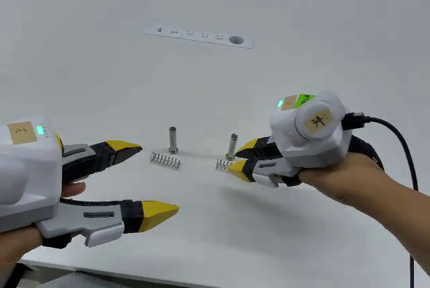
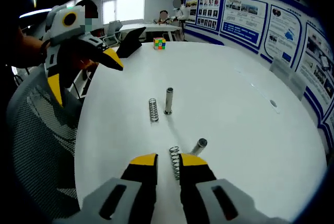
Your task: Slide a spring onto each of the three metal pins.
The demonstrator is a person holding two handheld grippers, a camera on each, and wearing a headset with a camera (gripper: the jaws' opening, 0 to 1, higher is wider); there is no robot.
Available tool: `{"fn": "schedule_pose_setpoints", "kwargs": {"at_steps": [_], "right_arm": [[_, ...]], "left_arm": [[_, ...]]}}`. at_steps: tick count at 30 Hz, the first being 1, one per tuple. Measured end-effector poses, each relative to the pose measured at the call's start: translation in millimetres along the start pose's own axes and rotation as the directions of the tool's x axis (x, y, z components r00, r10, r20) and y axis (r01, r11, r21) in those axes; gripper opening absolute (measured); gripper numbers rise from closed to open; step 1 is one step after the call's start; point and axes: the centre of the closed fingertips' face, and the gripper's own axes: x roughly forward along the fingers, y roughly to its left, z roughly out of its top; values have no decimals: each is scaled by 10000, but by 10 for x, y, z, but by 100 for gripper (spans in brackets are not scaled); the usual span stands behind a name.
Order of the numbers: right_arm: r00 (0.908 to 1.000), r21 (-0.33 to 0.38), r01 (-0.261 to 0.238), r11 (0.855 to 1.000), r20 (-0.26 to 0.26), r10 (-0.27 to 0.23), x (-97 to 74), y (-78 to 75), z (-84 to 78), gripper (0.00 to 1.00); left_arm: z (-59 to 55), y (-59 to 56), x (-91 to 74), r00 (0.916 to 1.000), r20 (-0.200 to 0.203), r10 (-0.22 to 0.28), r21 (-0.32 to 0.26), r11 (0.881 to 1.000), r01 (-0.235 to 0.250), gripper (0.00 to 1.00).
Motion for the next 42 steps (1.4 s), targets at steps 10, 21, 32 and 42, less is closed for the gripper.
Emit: {"fn": "schedule_pose_setpoints", "kwargs": {"at_steps": [10,21,32,42], "right_arm": [[9974,-551,-88,9984,-719,48,223,-14,-26,16],[9928,-699,-157,9974,-1198,72,328,-11,-68,15],[9876,-605,-276,9978,-1561,178,307,36,-160,12],[9835,-503,-456,9977,-1773,360,257,127,-210,12]], "left_arm": [[-19,6,-5,10000,-27,1,-31,10000,-1,66],[-30,3,-10,10000,-8,39,-82,10000,-39,65],[-49,-2,-9,10000,13,54,-145,9999,-54,65],[-31,-25,5,10000,6,2,-121,9999,-2,65]]}}
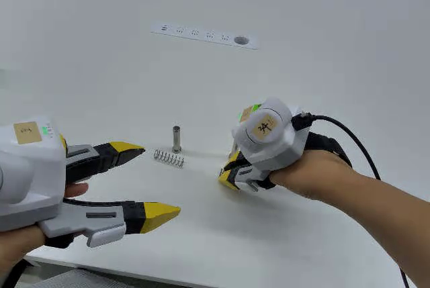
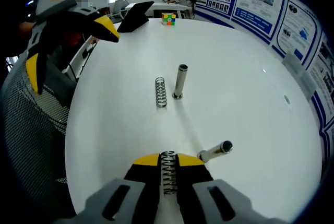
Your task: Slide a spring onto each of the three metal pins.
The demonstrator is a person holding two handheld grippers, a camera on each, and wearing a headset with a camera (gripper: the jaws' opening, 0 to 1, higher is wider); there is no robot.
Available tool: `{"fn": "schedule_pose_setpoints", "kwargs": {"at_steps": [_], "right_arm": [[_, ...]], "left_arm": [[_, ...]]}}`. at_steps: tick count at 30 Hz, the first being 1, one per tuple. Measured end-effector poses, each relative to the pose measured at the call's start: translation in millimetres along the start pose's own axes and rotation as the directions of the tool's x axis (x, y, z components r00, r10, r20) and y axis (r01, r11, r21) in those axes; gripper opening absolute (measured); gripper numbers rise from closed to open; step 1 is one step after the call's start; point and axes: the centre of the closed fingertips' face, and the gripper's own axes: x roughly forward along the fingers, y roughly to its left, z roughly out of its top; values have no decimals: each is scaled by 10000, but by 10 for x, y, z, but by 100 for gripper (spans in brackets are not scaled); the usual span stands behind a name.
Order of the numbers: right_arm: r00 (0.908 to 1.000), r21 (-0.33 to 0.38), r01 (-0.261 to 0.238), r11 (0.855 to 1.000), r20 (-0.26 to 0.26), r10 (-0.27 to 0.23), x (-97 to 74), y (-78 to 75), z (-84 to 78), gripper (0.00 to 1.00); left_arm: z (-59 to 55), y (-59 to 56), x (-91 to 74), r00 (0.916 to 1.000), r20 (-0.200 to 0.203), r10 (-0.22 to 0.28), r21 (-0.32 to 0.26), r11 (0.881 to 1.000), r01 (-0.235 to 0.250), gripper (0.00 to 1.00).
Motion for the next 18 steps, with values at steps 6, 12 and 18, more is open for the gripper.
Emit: {"fn": "schedule_pose_setpoints", "kwargs": {"at_steps": [6,12,18], "right_arm": [[9999,-154,-99,9998,-126,97,-5,20,-3,12],[9989,-746,-187,9970,-435,155,9,2,33,12],[9937,-1241,-555,9907,-1040,427,39,30,17,12]], "left_arm": [[3,-6,7,10000,5,-19,-13,10000,19,65],[3,-1,1,10000,3,-6,-17,10000,6,65],[12,0,-7,10000,28,4,-11,10000,-4,65]]}}
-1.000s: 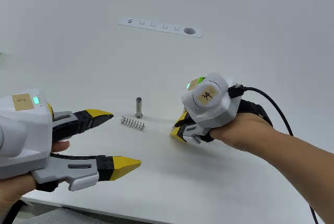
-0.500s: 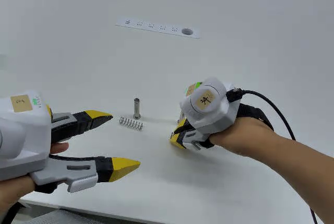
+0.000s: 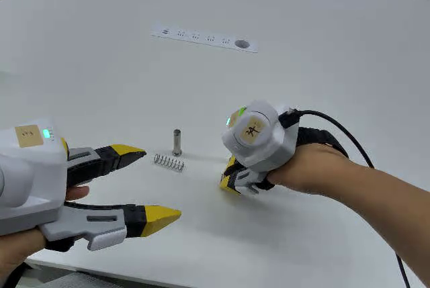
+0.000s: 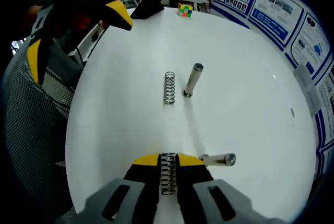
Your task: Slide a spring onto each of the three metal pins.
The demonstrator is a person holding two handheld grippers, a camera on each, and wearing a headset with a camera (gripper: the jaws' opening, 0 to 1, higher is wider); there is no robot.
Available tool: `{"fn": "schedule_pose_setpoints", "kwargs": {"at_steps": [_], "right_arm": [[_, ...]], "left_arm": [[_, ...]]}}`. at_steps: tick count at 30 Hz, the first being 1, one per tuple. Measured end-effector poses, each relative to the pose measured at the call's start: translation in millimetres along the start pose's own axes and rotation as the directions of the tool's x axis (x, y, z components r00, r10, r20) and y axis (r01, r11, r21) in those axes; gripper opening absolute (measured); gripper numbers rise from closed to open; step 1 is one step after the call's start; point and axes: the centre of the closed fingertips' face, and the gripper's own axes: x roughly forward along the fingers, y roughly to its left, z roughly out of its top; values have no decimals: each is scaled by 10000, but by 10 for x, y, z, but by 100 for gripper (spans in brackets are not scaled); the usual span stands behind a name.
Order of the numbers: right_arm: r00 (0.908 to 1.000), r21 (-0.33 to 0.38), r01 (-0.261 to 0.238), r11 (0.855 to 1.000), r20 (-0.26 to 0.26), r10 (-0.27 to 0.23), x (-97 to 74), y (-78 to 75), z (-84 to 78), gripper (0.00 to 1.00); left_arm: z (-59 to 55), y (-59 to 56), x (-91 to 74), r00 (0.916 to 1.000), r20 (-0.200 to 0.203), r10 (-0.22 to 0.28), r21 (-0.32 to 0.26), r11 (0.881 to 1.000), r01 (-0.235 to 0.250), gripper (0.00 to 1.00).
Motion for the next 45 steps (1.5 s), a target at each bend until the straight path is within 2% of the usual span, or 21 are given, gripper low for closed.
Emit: {"fn": "schedule_pose_setpoints", "kwargs": {"at_steps": [5,10,19,24,30,35,45], "right_arm": [[9985,-380,-285,9989,-470,267,14,6,4,13],[9955,-396,-547,9977,-801,514,25,1,2,13],[9936,-306,-679,9972,-924,648,19,11,-11,12],[9966,-198,-482,9986,-673,468,-6,-2,0,12],[9992,337,-323,9989,241,315,-155,8,105,12],[9980,576,-108,9983,635,71,-275,3,125,12],[9921,1132,174,9934,1217,-313,-396,1,101,12]], "left_arm": [[-9,-3,-8,10000,-17,4,-6,10000,-4,65],[-15,6,-14,10000,-20,26,-17,10000,-26,65],[-25,16,-2,10000,-43,25,-40,10000,-25,65],[-17,21,4,10000,-43,15,-21,10000,-15,65],[-9,23,2,10000,-51,18,5,10000,-18,65],[0,-3,21,10000,-60,-49,55,10000,49,65],[22,-4,14,10000,-49,-69,118,9999,70,65]]}}
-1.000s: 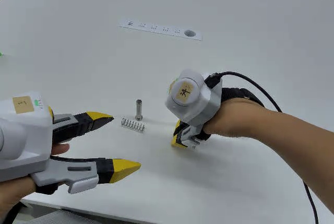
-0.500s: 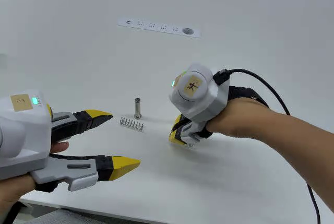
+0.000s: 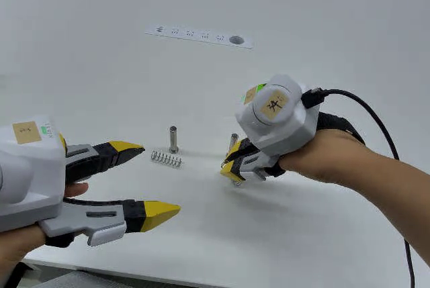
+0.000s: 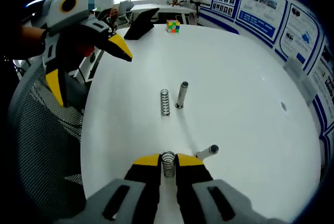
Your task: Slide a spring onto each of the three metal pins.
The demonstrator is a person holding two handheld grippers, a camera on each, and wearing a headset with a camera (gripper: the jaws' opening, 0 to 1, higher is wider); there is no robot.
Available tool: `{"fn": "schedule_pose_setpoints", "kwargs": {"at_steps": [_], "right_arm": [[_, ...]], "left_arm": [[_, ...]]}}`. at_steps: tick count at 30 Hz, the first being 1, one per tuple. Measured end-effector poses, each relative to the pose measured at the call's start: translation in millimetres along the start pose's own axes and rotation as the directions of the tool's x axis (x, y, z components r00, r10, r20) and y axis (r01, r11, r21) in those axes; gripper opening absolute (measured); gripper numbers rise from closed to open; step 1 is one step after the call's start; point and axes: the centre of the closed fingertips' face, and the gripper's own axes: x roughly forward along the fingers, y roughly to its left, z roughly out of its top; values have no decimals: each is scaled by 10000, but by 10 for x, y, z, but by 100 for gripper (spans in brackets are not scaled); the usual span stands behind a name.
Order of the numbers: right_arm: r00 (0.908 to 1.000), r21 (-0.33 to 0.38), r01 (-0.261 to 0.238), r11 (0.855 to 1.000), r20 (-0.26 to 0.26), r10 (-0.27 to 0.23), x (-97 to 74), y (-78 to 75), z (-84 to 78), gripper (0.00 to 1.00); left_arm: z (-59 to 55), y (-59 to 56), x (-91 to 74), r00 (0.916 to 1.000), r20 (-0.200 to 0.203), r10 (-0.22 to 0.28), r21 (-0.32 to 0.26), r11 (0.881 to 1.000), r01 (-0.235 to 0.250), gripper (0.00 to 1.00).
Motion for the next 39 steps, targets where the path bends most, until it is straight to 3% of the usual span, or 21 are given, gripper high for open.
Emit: {"fn": "schedule_pose_setpoints", "kwargs": {"at_steps": [9,17,30,36,39], "right_arm": [[9989,646,142,9978,442,-171,-53,-20,-15,12],[9923,1211,246,9923,1176,-390,-224,-62,121,12],[9676,1746,871,9808,2194,-1250,-556,-302,384,12],[9577,1852,1219,9751,2360,-1645,-577,-433,461,12],[9571,1934,1314,9723,2308,-1753,-536,-485,452,12]], "left_arm": [[15,-5,7,10000,-1,-53,60,10000,53,65],[15,6,0,10000,23,-54,53,10000,54,65],[20,1,-2,10000,36,-60,57,10000,60,65],[25,6,-3,10000,58,-35,50,10000,34,65],[20,9,-6,10000,60,-12,26,10000,12,65]]}}
